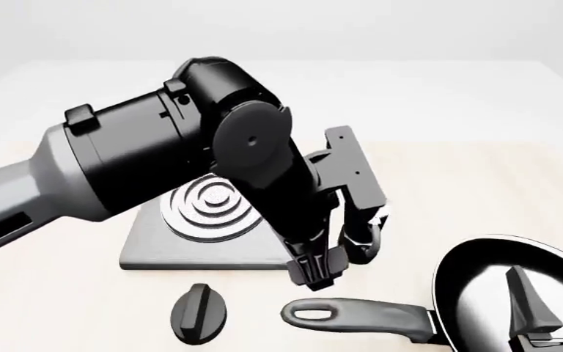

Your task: Put the frying pan on the stove.

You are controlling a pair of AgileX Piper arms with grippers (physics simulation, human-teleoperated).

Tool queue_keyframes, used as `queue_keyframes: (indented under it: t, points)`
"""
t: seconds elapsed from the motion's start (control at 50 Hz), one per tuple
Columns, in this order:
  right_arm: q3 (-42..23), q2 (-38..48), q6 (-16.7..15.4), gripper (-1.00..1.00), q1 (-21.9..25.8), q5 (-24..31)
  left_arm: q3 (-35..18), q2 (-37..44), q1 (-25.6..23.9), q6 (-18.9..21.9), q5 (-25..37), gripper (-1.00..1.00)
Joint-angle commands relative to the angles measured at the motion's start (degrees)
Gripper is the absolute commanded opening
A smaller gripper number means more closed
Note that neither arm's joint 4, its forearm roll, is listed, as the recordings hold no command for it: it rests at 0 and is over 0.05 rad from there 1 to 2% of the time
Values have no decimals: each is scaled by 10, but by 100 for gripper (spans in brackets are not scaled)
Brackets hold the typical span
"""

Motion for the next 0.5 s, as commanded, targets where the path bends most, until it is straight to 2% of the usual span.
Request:
queue_keyframes:
  t: [0.02,0.14,0.26,0.5]
  points:
    - [0,0,0,100,0,0,-11,18,-25,-10,0,100]
    - [0,0,0,100,0,0,-14,30,-18,-2,0,100]
    - [0,0,0,100,0,0,-24,37,-32,-16,-1,100]
    - [0,0,0,100,0,0,-10,41,-40,-24,-12,100]
